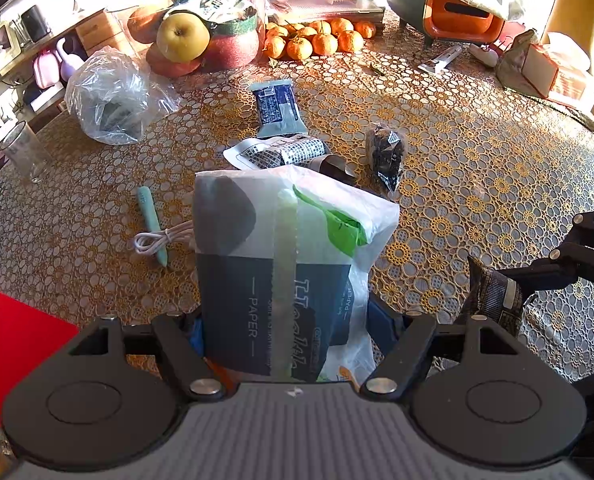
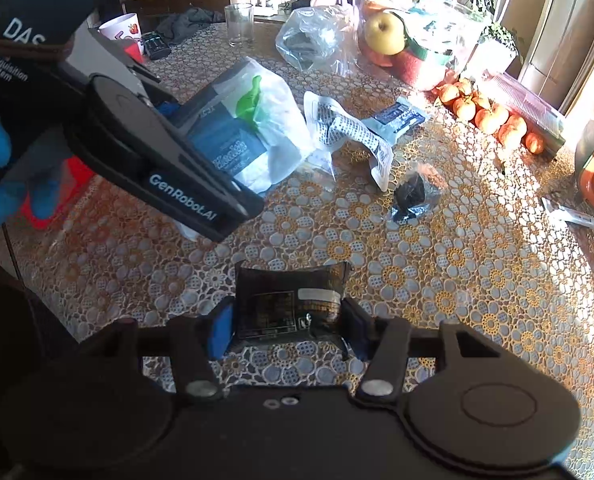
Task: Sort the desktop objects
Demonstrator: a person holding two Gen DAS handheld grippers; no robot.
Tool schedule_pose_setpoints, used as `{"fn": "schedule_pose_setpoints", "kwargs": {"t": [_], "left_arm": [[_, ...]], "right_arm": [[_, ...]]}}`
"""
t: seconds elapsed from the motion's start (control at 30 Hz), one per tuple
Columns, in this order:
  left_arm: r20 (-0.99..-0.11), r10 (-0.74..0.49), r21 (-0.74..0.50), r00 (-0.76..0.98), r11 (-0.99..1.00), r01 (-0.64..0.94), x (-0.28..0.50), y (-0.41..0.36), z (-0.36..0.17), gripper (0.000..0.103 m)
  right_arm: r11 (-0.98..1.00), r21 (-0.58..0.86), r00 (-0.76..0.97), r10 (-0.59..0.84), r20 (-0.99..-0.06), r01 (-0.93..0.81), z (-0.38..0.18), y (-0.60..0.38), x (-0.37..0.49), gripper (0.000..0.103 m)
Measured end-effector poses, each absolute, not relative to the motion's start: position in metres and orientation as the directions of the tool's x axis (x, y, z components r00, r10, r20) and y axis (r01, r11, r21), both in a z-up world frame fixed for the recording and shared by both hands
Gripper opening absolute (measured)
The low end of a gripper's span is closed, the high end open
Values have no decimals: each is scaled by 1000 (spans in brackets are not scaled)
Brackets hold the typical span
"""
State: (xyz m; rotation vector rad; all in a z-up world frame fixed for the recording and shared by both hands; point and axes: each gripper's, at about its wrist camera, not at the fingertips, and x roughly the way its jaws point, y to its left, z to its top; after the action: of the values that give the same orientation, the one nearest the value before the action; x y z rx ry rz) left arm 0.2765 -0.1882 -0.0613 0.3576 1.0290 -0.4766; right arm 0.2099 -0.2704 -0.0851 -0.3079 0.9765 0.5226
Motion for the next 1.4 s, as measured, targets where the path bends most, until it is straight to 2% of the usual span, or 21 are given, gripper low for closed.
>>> {"fn": "schedule_pose_setpoints", "kwargs": {"t": [0.6, 0.97, 1.4], "left_arm": [[-851, -188, 64, 490, 890, 452, 201, -119, -5, 74], [-819, -147, 54, 555, 943, 330, 159, -53, 29, 74], [-787, -104, 23, 608, 980, 198, 120, 16, 44, 74]], "right_arm": [[794, -44, 489, 328, -808, -607, -33, -236, 164, 56], [733, -60, 482, 381, -789, -678, -7, -186, 134, 56], [670, -76, 456, 414, -788, -739, 10, -125, 113, 56]]}}
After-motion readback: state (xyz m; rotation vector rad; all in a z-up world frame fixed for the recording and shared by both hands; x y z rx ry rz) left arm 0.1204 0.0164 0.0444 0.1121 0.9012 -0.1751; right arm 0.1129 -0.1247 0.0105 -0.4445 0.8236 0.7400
